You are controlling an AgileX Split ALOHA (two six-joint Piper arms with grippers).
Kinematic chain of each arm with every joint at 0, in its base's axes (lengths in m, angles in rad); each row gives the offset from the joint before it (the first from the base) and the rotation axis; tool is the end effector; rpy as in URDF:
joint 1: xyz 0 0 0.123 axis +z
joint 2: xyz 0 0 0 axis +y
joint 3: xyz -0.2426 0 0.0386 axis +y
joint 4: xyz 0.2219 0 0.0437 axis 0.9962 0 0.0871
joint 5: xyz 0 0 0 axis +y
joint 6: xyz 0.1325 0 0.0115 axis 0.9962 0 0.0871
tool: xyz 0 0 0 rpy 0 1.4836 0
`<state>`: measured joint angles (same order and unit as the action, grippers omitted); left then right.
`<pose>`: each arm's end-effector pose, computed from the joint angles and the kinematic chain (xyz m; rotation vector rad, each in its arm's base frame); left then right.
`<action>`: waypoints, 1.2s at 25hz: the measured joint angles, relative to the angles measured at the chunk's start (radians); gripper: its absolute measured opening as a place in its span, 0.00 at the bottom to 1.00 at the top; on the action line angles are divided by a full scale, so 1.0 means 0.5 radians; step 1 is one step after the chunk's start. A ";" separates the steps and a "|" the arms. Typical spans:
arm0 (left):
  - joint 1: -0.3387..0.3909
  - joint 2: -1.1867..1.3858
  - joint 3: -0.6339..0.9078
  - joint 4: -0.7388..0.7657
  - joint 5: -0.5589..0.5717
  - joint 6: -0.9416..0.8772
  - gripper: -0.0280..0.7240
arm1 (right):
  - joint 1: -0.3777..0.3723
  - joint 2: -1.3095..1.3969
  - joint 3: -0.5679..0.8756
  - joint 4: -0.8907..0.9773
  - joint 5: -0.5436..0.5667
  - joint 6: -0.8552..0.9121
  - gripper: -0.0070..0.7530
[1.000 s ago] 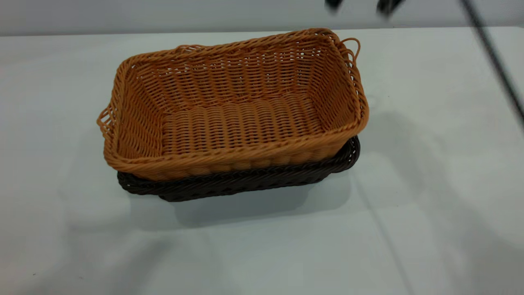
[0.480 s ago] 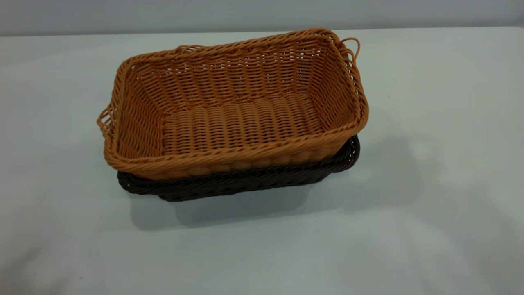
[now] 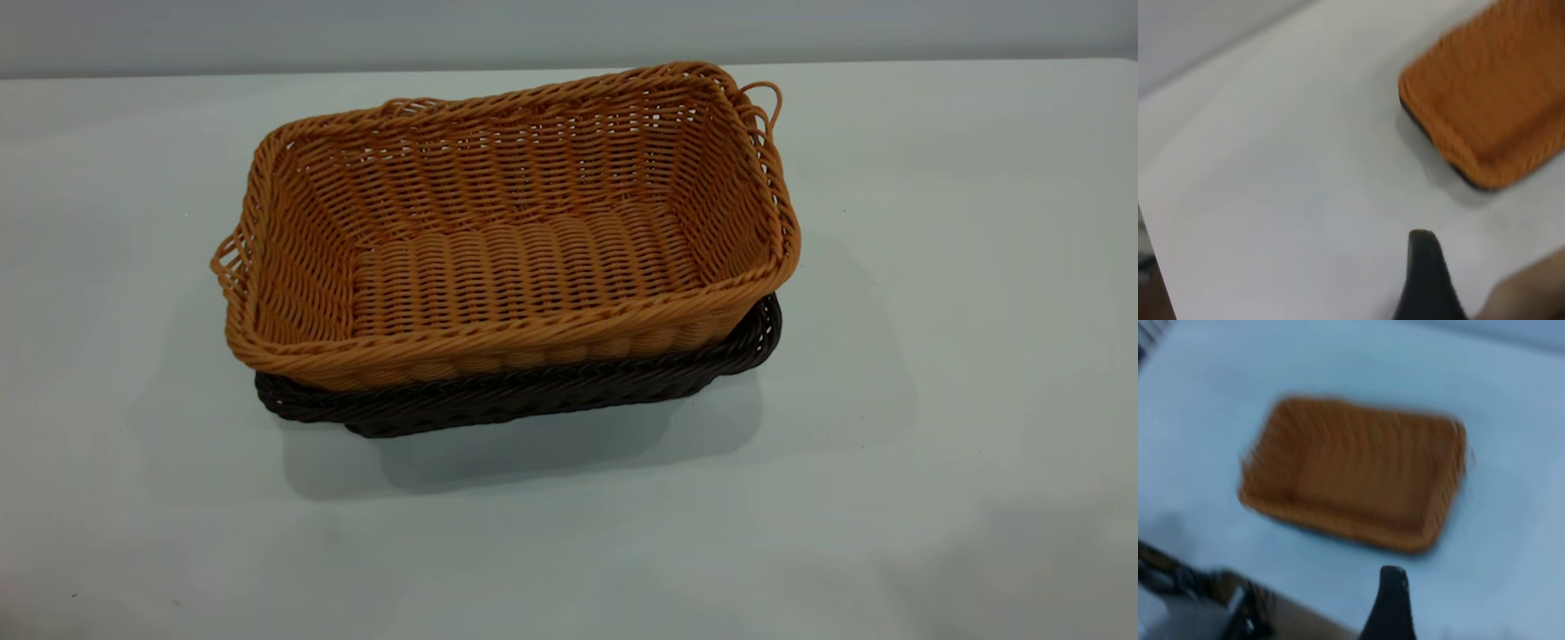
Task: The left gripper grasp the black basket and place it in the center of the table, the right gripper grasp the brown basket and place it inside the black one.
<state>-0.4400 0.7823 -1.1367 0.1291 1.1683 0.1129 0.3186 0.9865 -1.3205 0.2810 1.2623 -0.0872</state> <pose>0.1397 -0.0484 0.3519 0.6215 2.2023 -0.0074 0.1602 0.0898 0.3660 -0.5065 2.3600 0.4688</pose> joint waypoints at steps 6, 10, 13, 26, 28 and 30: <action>0.000 -0.125 0.500 -0.005 0.000 -0.053 0.64 | 0.000 -0.443 0.770 -0.118 0.000 0.054 0.75; 0.000 -0.176 0.809 -0.031 -0.002 -0.106 0.64 | 0.000 -0.655 1.230 -0.182 -0.006 0.119 0.75; 0.000 -0.210 1.017 -0.104 -0.012 -0.110 0.64 | 0.000 -0.774 1.500 -0.208 -0.072 0.157 0.75; 0.000 -0.301 1.305 -0.369 -0.168 -0.193 0.64 | 0.000 -0.889 1.672 -0.225 -0.398 0.206 0.75; 0.000 -0.335 1.305 -0.379 -0.168 -0.198 0.64 | 0.000 -0.894 1.698 -0.243 -0.318 0.206 0.75; 0.000 -0.375 1.305 -0.381 -0.168 -0.199 0.64 | 0.000 -0.909 1.707 -0.258 -0.314 0.204 0.75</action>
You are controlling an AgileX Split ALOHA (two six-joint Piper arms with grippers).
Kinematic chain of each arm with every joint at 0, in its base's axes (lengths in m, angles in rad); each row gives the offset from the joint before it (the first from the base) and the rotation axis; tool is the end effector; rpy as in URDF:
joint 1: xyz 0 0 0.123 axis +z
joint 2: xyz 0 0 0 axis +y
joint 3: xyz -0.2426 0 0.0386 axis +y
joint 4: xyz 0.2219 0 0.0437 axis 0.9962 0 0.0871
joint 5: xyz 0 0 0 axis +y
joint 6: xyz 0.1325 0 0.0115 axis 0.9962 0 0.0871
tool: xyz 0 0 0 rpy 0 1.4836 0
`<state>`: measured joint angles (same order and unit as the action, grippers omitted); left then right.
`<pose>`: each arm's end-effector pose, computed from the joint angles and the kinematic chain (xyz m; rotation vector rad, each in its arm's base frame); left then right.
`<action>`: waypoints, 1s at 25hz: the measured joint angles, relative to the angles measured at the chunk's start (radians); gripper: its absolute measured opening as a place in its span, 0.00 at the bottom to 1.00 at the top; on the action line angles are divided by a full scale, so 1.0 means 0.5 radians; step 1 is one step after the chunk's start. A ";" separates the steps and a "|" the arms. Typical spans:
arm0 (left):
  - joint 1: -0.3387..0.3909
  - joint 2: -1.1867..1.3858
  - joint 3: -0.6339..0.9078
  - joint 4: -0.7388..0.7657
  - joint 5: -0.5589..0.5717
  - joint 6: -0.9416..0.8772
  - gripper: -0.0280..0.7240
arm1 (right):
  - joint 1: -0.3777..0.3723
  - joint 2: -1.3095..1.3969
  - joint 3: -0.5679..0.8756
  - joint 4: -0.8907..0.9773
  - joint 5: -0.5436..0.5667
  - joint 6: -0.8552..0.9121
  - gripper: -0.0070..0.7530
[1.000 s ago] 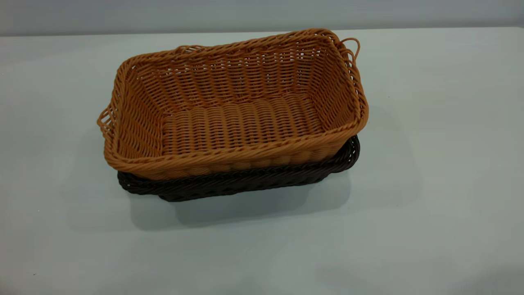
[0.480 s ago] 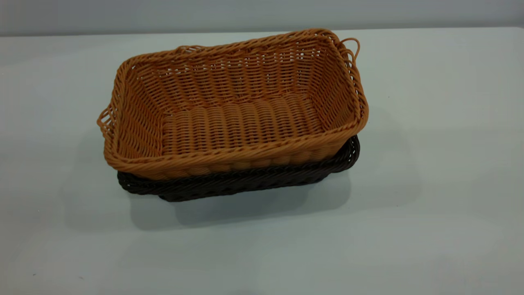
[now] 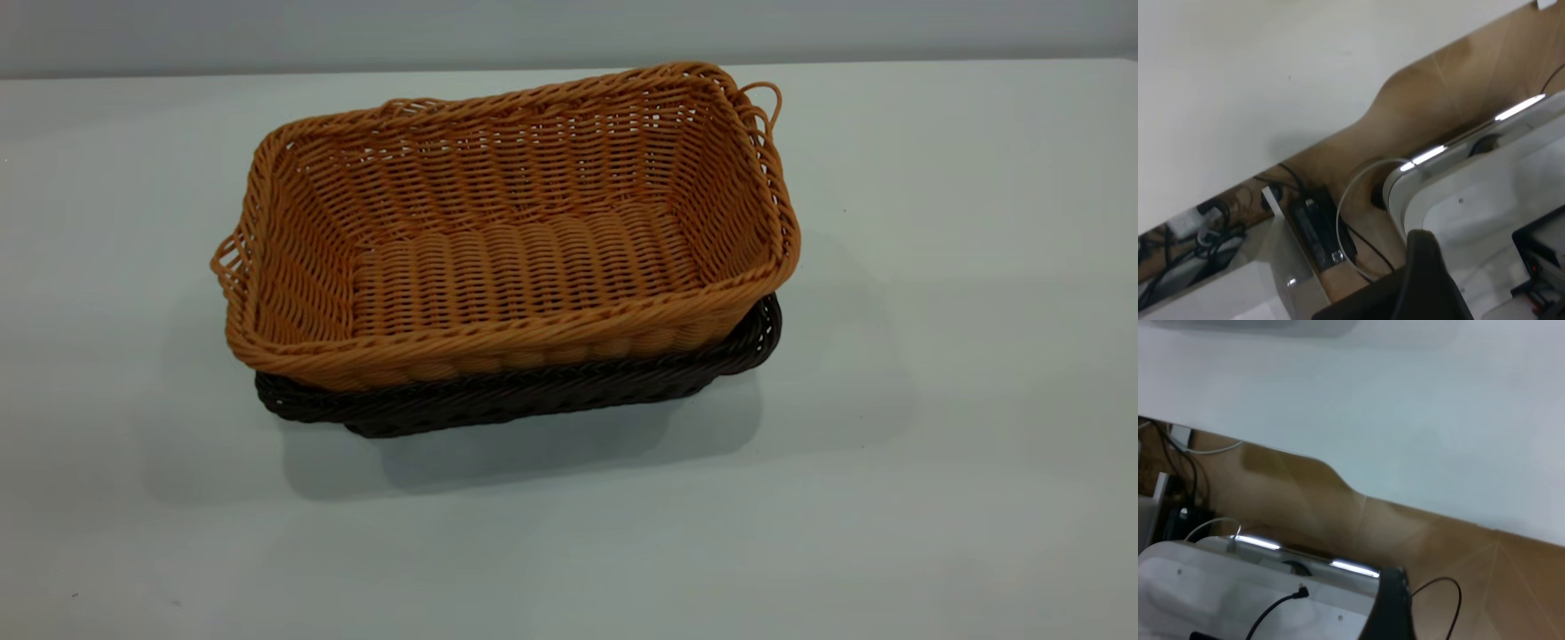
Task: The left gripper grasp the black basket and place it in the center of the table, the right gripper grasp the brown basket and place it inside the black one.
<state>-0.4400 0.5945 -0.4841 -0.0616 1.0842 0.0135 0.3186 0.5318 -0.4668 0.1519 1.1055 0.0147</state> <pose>0.0923 -0.0514 0.1911 0.5846 2.6293 -0.2151 0.0864 0.0475 0.1923 -0.3586 2.6453 0.3115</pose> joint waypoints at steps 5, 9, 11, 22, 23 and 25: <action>0.000 -0.098 0.000 0.000 0.002 0.000 0.64 | 0.000 -0.004 0.009 0.021 0.000 0.000 0.75; 0.000 -0.190 0.002 0.000 0.004 0.000 0.64 | 0.000 -0.008 0.009 0.028 0.000 0.000 0.75; 0.000 -0.243 0.002 -0.001 0.006 0.000 0.64 | 0.000 -0.008 0.009 0.035 0.000 0.000 0.75; 0.491 -0.535 0.004 -0.014 0.017 -0.001 0.64 | -0.628 -0.345 0.009 0.057 -0.002 -0.010 0.75; 0.576 -0.576 0.004 -0.014 0.018 -0.001 0.64 | -0.677 -0.429 0.009 0.057 -0.002 -0.010 0.75; 0.708 -0.684 0.004 -0.014 0.027 -0.002 0.64 | -0.719 -0.586 0.009 0.057 0.000 -0.010 0.75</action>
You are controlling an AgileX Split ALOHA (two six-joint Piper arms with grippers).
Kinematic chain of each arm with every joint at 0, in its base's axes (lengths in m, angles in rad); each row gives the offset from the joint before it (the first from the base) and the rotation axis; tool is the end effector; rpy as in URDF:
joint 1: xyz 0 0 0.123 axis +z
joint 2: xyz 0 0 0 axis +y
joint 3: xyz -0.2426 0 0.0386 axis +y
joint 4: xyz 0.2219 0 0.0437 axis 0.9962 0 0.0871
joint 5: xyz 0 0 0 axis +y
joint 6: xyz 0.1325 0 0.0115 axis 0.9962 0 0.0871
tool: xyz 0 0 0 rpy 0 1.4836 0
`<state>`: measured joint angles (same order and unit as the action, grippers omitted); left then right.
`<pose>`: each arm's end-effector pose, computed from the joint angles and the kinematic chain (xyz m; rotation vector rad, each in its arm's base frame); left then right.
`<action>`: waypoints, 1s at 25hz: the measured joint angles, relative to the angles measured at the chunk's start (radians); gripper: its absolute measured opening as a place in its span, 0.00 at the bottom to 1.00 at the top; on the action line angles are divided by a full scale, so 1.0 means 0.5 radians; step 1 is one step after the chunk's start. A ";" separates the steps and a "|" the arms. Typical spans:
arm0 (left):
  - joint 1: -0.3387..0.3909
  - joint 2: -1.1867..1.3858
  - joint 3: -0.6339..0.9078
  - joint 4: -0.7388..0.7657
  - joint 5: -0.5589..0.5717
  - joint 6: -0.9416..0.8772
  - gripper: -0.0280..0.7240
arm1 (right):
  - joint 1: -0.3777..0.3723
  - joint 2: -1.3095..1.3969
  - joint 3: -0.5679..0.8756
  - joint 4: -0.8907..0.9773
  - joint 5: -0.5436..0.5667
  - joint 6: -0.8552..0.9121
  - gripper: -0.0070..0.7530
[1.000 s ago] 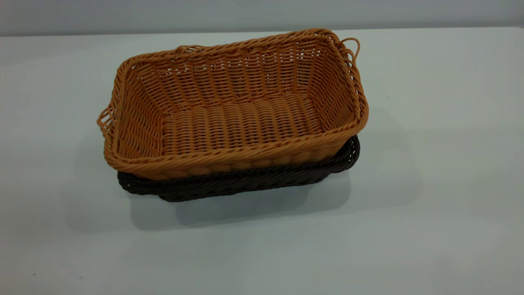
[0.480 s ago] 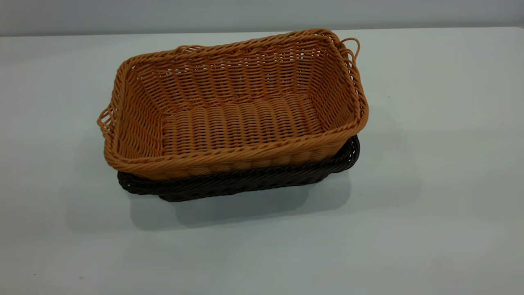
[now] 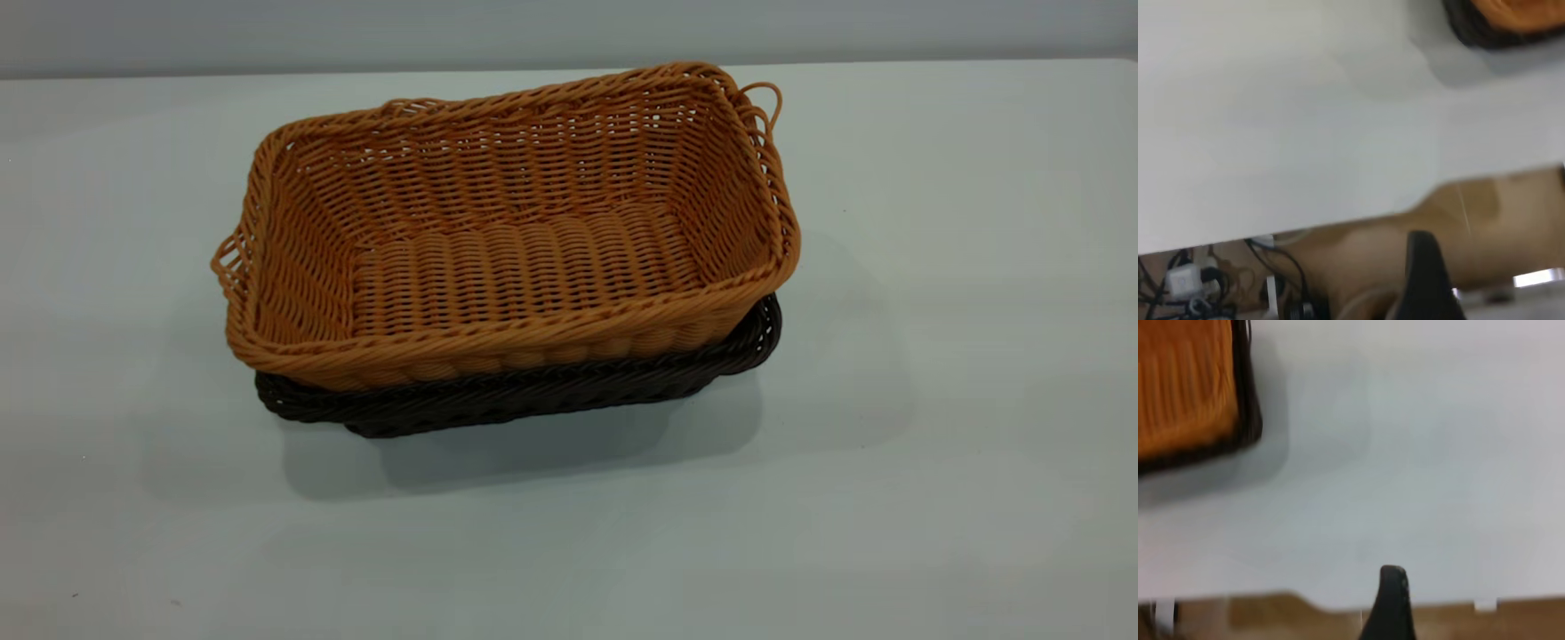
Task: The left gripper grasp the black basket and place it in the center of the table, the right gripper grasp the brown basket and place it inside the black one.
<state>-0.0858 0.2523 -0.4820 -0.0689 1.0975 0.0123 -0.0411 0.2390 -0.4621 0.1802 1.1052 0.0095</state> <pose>0.0742 -0.0146 0.2206 0.1085 2.3494 -0.1235 0.0735 0.0183 0.2165 0.0774 2.3551 0.2140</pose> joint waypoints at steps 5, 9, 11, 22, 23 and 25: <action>0.180 -0.271 0.000 0.000 0.020 0.000 0.64 | -0.007 -0.393 0.000 0.002 0.020 0.000 0.75; 0.190 -0.490 0.000 0.000 0.028 -0.001 0.64 | -0.007 -0.510 0.000 0.007 0.037 0.000 0.75; 0.190 -0.538 0.000 -0.002 0.034 -0.001 0.64 | -0.007 -0.510 0.000 0.015 0.037 0.000 0.75; 0.190 -0.543 0.000 -0.005 0.034 -0.001 0.64 | -0.007 -0.510 0.000 0.025 0.037 0.000 0.75; 0.190 -0.543 0.000 -0.005 0.034 -0.001 0.64 | -0.007 -0.510 0.000 0.025 0.037 0.000 0.75; 0.190 -0.543 0.000 -0.007 0.034 -0.001 0.64 | -0.007 -0.510 0.000 0.025 0.037 0.000 0.75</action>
